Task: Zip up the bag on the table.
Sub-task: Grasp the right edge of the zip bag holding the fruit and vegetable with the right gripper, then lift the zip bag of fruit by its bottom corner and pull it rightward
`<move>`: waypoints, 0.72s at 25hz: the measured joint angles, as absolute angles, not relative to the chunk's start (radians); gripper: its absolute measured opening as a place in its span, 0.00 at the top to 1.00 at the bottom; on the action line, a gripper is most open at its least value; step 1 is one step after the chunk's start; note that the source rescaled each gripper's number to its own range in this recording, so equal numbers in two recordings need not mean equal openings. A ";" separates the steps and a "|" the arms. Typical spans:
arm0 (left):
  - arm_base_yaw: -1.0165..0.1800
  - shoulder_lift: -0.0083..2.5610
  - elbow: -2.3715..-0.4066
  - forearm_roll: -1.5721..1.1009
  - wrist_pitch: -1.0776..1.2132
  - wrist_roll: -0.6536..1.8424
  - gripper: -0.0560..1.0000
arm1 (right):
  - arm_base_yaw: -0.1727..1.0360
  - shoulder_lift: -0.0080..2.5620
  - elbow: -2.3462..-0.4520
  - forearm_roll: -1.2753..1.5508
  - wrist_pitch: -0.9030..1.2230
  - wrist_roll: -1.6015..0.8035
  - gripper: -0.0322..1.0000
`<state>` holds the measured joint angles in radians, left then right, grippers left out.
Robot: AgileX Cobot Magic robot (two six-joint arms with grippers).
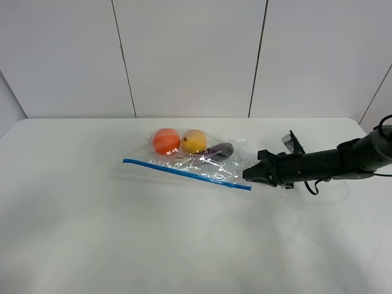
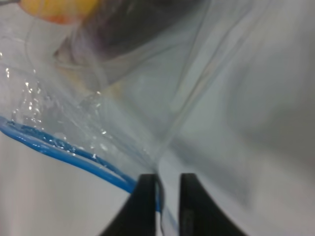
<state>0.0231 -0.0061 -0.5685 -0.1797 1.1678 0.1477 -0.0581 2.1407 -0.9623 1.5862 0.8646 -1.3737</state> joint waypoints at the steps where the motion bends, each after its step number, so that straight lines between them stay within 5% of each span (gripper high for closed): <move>1: 0.023 -0.006 -0.568 -0.180 1.168 0.148 0.34 | -0.058 2.141 -0.962 1.586 0.863 -1.374 0.94; 11: 0.023 -0.006 -0.568 -0.181 1.168 0.169 0.34 | -0.058 2.141 -0.962 1.586 0.898 -1.374 0.97; 18: 0.023 -0.007 -0.581 -0.301 1.132 0.560 0.34 | -0.058 2.141 -0.962 1.608 1.008 -1.374 0.97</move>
